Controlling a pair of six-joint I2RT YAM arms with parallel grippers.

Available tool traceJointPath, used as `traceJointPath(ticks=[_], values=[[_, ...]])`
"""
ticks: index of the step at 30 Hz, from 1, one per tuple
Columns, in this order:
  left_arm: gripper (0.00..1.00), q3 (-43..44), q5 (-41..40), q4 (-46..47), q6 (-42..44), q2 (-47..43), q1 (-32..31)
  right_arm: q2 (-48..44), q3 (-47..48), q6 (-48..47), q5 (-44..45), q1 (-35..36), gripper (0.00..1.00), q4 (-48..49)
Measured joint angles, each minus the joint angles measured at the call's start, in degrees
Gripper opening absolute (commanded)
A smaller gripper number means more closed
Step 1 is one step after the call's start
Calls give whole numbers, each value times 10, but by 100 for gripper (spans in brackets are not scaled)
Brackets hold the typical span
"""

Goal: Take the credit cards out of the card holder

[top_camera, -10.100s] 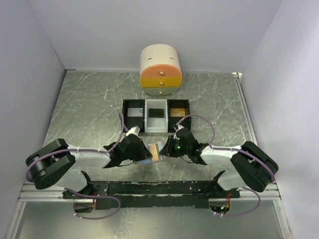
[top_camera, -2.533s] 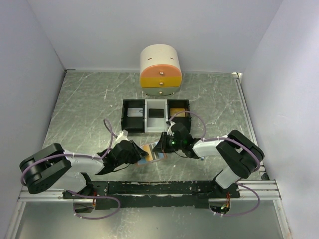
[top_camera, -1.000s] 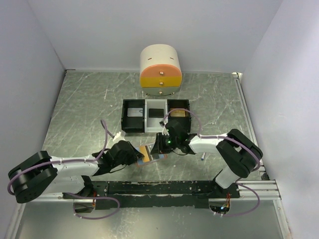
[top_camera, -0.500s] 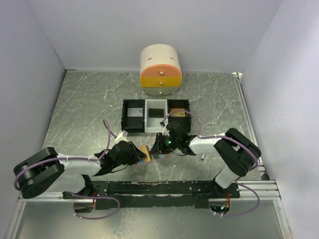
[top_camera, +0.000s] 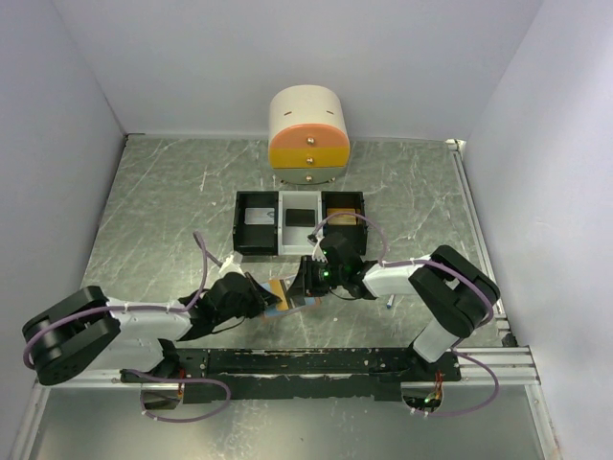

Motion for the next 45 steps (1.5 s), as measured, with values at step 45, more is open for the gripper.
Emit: traceJointPath(ticks=[45], values=[[7, -34, 22, 26, 93, -146, 0, -64, -93, 90, -85, -32, 42, 175]])
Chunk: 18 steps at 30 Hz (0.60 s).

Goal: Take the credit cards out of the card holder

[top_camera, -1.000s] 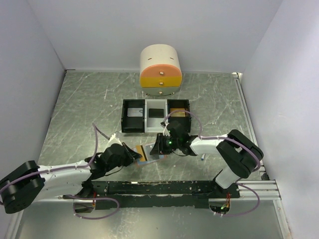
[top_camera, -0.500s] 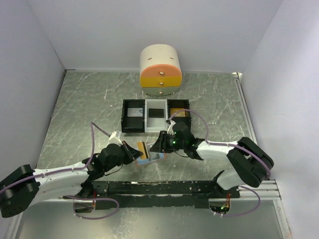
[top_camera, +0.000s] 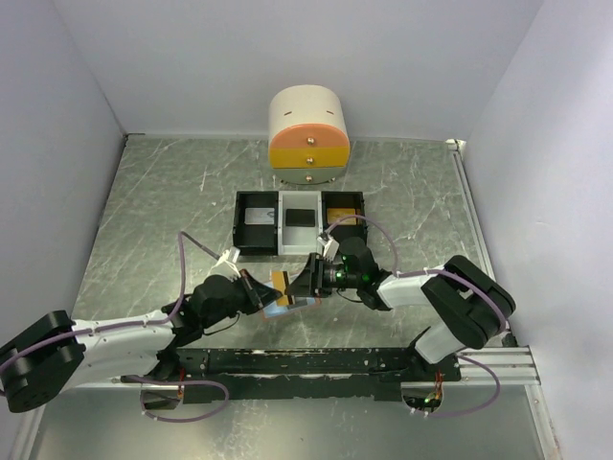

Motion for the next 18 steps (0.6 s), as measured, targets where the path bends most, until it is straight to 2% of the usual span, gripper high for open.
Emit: traceJointPath(ticks=[10, 18], values=[[7, -7, 22, 50, 3, 6, 0, 14, -17, 28, -39, -11, 30, 79], [7, -27, 41, 94, 12, -8, 0, 6, -39, 39, -75, -30, 25, 146]])
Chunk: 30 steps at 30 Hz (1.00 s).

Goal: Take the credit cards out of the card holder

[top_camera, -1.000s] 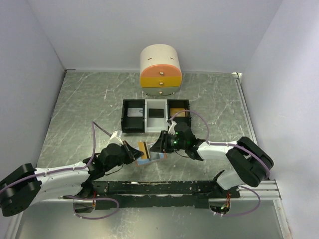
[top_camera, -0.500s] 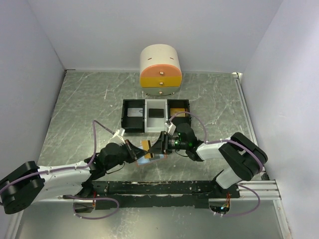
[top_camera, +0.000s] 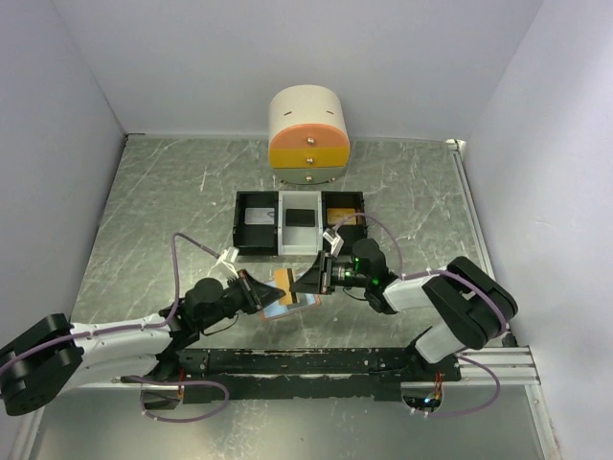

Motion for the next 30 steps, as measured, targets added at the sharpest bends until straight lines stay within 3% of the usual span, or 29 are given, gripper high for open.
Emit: traceJointPath(ticks=[11, 22, 30], values=[[7, 0, 52, 53, 28, -51, 0, -95, -4, -15, -50, -7, 18, 33], [7, 5, 79, 61, 36, -97, 0, -107, -3, 40, -105, -10, 25, 142], [7, 12, 93, 64, 42, -102, 0, -110, -1, 55, -119, -12, 14, 163]])
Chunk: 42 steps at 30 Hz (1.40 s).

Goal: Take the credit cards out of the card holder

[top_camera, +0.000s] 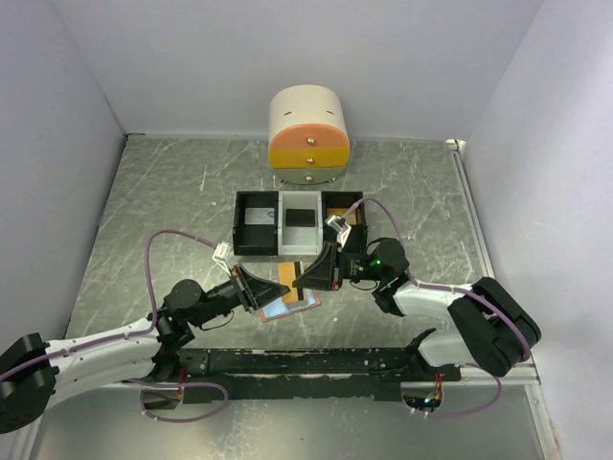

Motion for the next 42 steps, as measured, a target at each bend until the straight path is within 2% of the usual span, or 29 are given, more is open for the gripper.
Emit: traceJointPath(ticks=[7, 15, 17, 20, 24, 26, 28, 29, 31, 35, 38, 42], values=[[7, 0, 6, 14, 0, 0, 0, -5, 0, 4, -3, -1, 0, 0], [8, 0, 10, 26, 0, 6, 0, -9, 0, 8, -4, -3, 0, -2], [18, 0, 10, 26, 0, 6, 0, -17, 1, 0, -3, -3, 0, -17], [45, 1, 10, 26, 2, 5, 0, -31, 7, -14, -3, -2, 0, -43], [72, 1, 10, 3, 12, 0, 0, -57, 22, -50, 0, -2, 0, -97], [79, 6, 8, -38, 24, -11, 0, -81, 43, -93, 12, -3, 0, -163], [96, 32, -3, -125, 41, -27, 0, -105, 70, -145, 37, -3, 0, -244], [99, 49, -10, -167, 51, -35, 0, -119, 88, -178, 59, -3, 0, -297], [100, 95, -37, -268, 71, -56, 0, -147, 124, -243, 115, -3, 0, -394], [100, 159, -98, -410, 98, -99, 0, -181, 173, -348, 245, -3, 0, -545], [100, 189, -144, -496, 111, -117, 0, -181, 201, -414, 325, -3, 0, -628], [100, 212, -189, -580, 119, -120, 0, -180, 221, -482, 400, 1, 0, -689]])
